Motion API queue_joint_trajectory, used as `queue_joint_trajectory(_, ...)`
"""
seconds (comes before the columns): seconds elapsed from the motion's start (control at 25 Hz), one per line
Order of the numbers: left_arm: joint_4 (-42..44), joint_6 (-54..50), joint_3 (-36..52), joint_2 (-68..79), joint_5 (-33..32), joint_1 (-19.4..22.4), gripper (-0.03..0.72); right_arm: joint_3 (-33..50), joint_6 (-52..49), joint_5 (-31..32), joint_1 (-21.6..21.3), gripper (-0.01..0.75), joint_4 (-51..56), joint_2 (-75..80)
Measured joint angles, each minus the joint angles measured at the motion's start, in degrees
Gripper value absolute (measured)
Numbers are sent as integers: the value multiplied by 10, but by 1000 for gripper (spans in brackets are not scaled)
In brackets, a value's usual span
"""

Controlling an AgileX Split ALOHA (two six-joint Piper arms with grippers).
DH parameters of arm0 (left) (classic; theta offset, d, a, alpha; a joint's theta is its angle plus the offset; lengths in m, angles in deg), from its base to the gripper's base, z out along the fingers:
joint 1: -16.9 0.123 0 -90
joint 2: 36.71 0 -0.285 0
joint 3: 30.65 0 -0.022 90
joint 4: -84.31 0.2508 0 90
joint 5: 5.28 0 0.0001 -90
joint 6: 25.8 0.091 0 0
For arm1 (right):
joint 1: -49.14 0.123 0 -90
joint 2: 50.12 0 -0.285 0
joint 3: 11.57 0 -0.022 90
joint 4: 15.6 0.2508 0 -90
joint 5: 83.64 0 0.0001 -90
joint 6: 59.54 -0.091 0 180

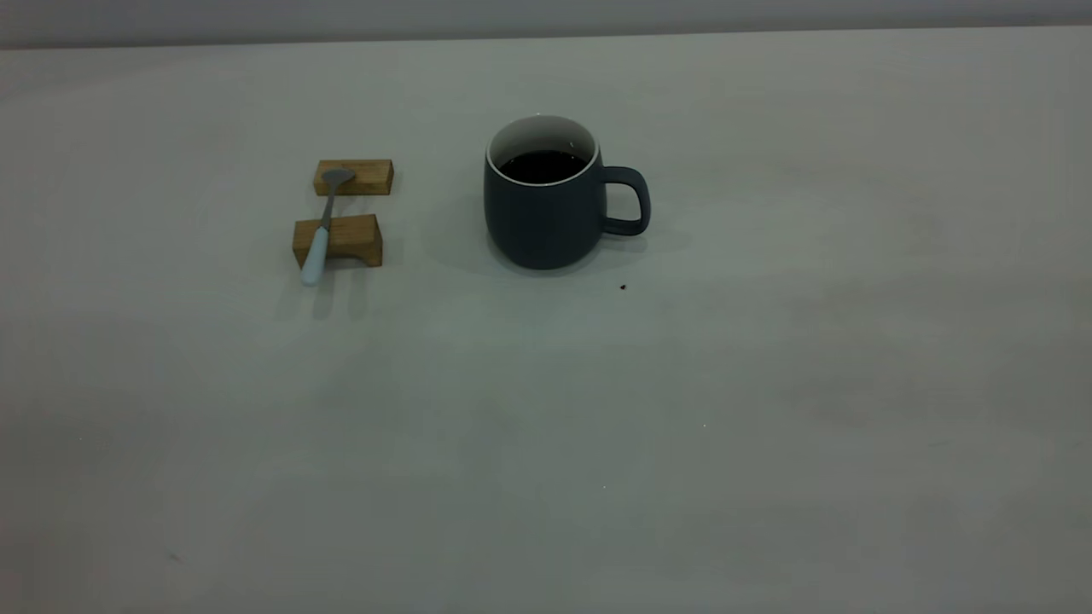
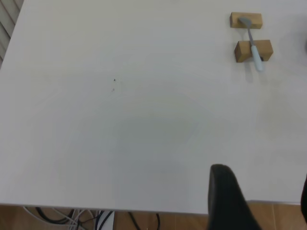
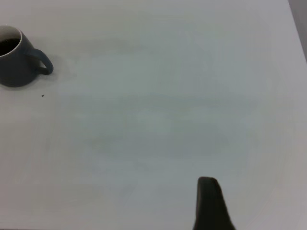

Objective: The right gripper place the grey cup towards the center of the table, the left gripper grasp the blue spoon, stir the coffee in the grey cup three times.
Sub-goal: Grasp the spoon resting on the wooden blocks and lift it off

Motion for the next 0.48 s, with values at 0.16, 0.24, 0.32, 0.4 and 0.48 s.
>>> queue_joint_trajectory(0.16, 0, 0, 0, 0, 0, 0, 446, 0, 0, 0, 0, 503, 0, 0)
queue_joint_trajectory(0.24, 0, 0, 0, 0, 0, 0, 446, 0, 0, 0, 0, 500, 0, 0)
queue_joint_trajectory(0.32, 0, 0, 0, 0, 0, 0, 446, 0, 0, 0, 0, 500, 0, 0)
queue_joint_trajectory(0.4, 0, 0, 0, 0, 0, 0, 446, 0, 0, 0, 0, 500, 0, 0)
queue_joint_trajectory(0.48, 1, 0, 0, 0, 0, 0, 446, 0, 0, 0, 0, 500, 0, 0)
